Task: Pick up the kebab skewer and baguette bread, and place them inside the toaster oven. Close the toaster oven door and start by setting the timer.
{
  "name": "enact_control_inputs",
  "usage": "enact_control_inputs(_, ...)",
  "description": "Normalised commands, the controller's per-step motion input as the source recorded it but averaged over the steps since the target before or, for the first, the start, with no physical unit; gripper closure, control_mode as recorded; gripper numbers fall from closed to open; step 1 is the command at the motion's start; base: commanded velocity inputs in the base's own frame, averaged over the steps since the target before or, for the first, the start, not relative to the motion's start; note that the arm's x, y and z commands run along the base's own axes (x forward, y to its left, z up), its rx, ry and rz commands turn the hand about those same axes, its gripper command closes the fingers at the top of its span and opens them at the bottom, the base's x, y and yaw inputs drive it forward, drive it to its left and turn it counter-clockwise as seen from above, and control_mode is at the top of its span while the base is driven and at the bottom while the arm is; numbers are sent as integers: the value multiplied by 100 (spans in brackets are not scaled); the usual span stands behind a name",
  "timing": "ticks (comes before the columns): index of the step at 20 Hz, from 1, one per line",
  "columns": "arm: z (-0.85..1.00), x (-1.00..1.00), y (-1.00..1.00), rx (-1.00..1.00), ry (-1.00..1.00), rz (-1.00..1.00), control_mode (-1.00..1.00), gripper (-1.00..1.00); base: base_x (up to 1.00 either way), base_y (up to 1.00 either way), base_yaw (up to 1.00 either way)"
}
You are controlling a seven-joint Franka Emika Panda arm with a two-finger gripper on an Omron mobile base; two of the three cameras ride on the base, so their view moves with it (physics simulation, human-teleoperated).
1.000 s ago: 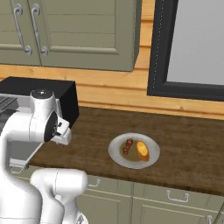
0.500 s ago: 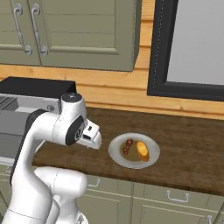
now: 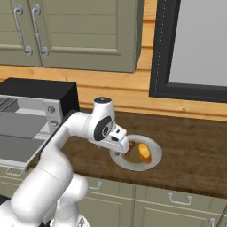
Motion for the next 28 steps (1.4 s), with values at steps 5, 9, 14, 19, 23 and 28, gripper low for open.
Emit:
enact_control_inputs(5,-37,42,-32,5,10,-10,-100,-100,0,0,0)
enact_control_inputs(9,-35,43,-16,6,0,-5,-100,-100,0,0,0)
enact_control_inputs(14,-43,32,0,4,0,-5,-100,-100,0,0,0)
enact_control_inputs(19,-43,14,-1,0,-1,-4,-100,-100,0,0,0)
enact_control_inputs(23,-32,8,-1,0,-5,-3,-100,-100,0,0,0)
enact_control_inputs(28,-28,29,-4,0,-4,-3,-100,-100,0,0,0)
